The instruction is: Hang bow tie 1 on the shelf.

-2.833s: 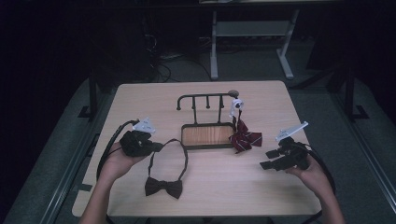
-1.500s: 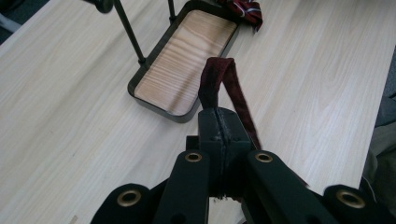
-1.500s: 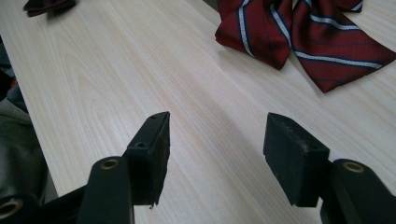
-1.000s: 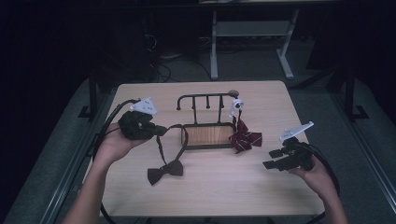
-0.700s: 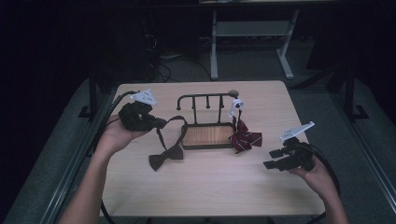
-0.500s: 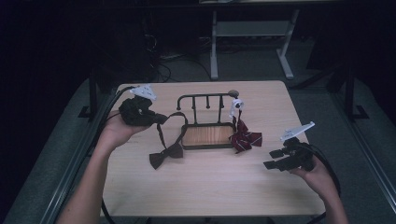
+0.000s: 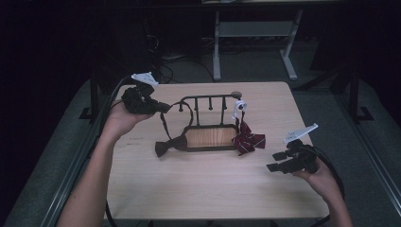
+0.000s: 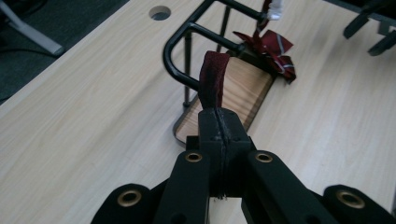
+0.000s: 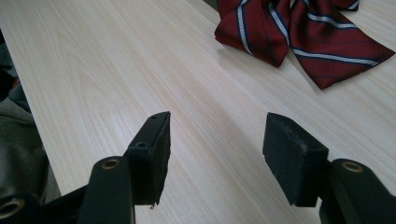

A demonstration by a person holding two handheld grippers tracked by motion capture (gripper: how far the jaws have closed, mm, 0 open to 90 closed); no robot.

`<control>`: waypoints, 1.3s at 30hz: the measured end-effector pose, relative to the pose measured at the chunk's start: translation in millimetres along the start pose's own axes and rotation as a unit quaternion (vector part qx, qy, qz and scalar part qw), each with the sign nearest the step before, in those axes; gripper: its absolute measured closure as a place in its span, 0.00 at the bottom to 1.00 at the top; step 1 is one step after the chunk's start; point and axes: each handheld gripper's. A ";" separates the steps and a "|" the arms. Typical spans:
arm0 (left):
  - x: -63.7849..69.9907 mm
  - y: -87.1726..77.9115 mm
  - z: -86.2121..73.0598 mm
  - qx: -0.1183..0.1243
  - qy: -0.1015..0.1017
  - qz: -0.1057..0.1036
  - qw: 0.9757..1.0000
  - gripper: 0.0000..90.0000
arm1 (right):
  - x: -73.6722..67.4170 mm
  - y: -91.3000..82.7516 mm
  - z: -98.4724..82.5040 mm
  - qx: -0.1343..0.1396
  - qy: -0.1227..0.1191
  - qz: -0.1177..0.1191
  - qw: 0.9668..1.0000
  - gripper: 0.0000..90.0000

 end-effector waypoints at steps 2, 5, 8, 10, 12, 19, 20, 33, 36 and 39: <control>-6.8 2.1 2.3 -0.009 -0.007 0.009 1.000 1.00 | 0.4 -0.4 -0.3 0.001 -0.001 0.000 1.000 0.46; -11.6 3.3 3.1 -0.010 -0.013 0.011 1.000 1.00 | 1.0 -1.0 -0.8 0.000 0.001 0.000 1.000 0.46; -19.9 7.6 3.0 -0.016 -0.028 0.019 0.999 1.00 | 1.5 -1.3 -1.2 0.001 0.003 0.000 1.000 0.46; -23.1 9.7 2.7 -0.023 -0.031 0.023 0.999 1.00 | 1.6 -1.2 -1.3 0.001 0.004 0.000 1.000 0.46; -27.4 12.9 2.1 -0.029 -0.038 0.031 0.998 1.00 | 2.0 -0.9 -1.4 0.002 0.004 0.001 1.000 0.46; -38.9 21.7 -1.8 -0.045 -0.052 0.046 0.997 0.99 | 1.6 -1.0 -2.2 -0.001 0.005 0.000 1.000 0.46; -39.1 22.8 -2.7 -0.052 -0.053 0.049 0.996 0.97 | 1.6 -1.7 -2.6 0.001 0.003 -0.001 1.000 0.46; -28.9 15.6 -22.4 -0.060 -0.043 0.064 0.995 0.82 | 3.5 0.5 -3.4 -0.004 0.011 -0.003 1.000 0.46; -25.0 16.7 -27.7 -0.071 -0.042 0.063 0.995 0.80 | 4.2 0.5 -2.9 -0.009 0.010 -0.008 1.000 0.46; -20.7 17.2 -32.3 -0.071 -0.039 0.061 0.995 0.79 | 4.6 -0.2 -3.6 -0.009 0.012 -0.013 1.000 0.46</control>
Point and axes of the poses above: each handheld gripper's, and its own axes: y roughly forward along the jaws, z roughly out of its top, x roughly to its right, and after that the axes turned 12 degrees about -z, right-handed
